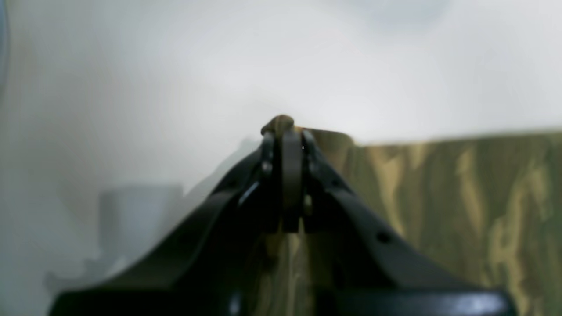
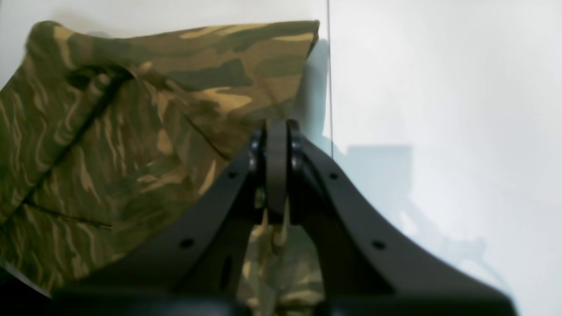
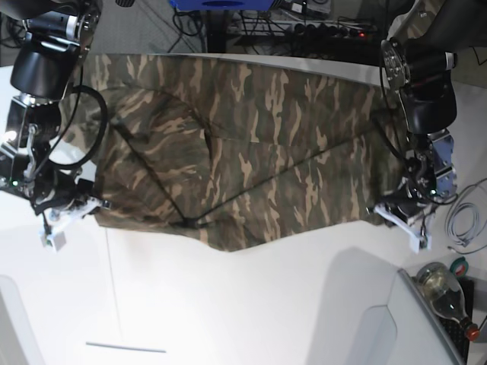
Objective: Layout the t-shirt on the table in an organized manner, then fold the t-shirt properly
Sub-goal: 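Grasp the shirt hem corners with both grippers and fold them over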
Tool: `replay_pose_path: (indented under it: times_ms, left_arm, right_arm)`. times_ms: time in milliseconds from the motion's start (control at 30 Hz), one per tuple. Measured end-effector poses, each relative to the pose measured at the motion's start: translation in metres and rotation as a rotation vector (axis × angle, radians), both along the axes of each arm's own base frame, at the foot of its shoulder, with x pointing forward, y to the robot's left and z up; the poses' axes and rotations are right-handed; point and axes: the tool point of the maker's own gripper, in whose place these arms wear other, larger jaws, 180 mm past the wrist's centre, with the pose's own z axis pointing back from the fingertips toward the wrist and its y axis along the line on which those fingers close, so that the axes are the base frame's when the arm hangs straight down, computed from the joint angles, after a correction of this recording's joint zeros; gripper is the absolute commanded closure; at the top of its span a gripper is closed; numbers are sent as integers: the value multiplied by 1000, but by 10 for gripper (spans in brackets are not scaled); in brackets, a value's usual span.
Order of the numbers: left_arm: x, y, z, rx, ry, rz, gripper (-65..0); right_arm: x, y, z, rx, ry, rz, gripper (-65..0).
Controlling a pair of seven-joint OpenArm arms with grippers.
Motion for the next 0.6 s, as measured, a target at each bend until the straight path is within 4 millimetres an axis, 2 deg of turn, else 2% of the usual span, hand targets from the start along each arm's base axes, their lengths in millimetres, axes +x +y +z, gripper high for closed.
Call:
replay_pose_path:
  times_ms: [200, 367, 500, 600]
  left_arm:
    - [12, -5, 24, 24, -28, -20, 0]
    - [20, -6, 40, 40, -71, -28, 0]
    - [24, -6, 47, 43, -84, -28, 0]
    - [35, -5, 58, 41, -110, -26, 0]
  right_arm:
    - [26, 0, 23, 3, -67, -2, 0]
    - [39, 0, 35, 0, -96, -1, 0]
    - [52, -10, 50, -20, -131, -4, 0]
    - [63, -19, 62, -41, -193, -19, 0]
